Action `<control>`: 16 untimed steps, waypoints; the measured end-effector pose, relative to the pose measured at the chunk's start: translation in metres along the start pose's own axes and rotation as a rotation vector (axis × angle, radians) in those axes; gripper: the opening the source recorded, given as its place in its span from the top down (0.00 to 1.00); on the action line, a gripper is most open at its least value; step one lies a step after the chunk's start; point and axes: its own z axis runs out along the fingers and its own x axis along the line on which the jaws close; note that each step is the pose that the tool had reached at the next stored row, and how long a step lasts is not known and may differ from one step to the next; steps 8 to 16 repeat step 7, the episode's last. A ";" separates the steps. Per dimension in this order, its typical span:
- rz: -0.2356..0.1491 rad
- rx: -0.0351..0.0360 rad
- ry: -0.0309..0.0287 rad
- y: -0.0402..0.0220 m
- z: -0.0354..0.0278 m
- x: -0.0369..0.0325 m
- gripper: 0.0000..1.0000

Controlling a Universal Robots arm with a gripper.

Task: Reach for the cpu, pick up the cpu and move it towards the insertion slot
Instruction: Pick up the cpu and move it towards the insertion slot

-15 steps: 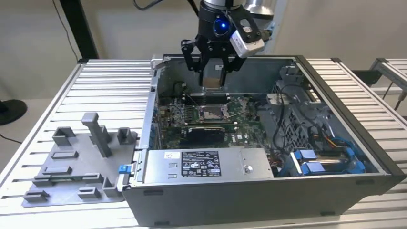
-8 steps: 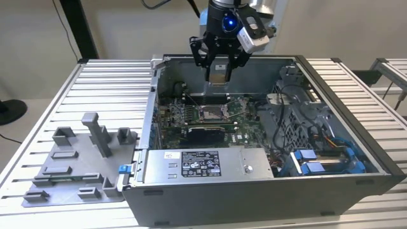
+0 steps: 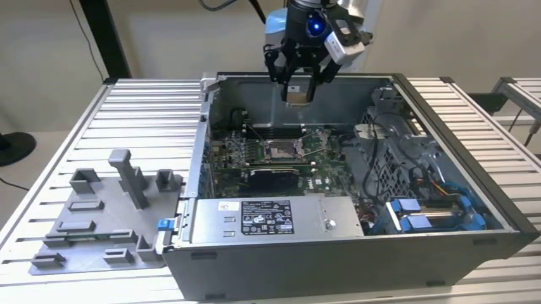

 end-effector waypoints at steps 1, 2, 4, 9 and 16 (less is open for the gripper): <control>0.000 0.0001 0.0000 0.0035 0.0004 -0.0006 1.00; 0.000 0.0002 0.0000 0.0057 0.0006 -0.0008 1.00; 0.000 0.0002 0.0001 0.0066 0.0006 -0.0008 1.00; 0.000 0.0001 0.0001 0.0066 0.0006 -0.0008 1.00; 0.000 0.0001 0.0001 0.0066 0.0006 -0.0008 1.00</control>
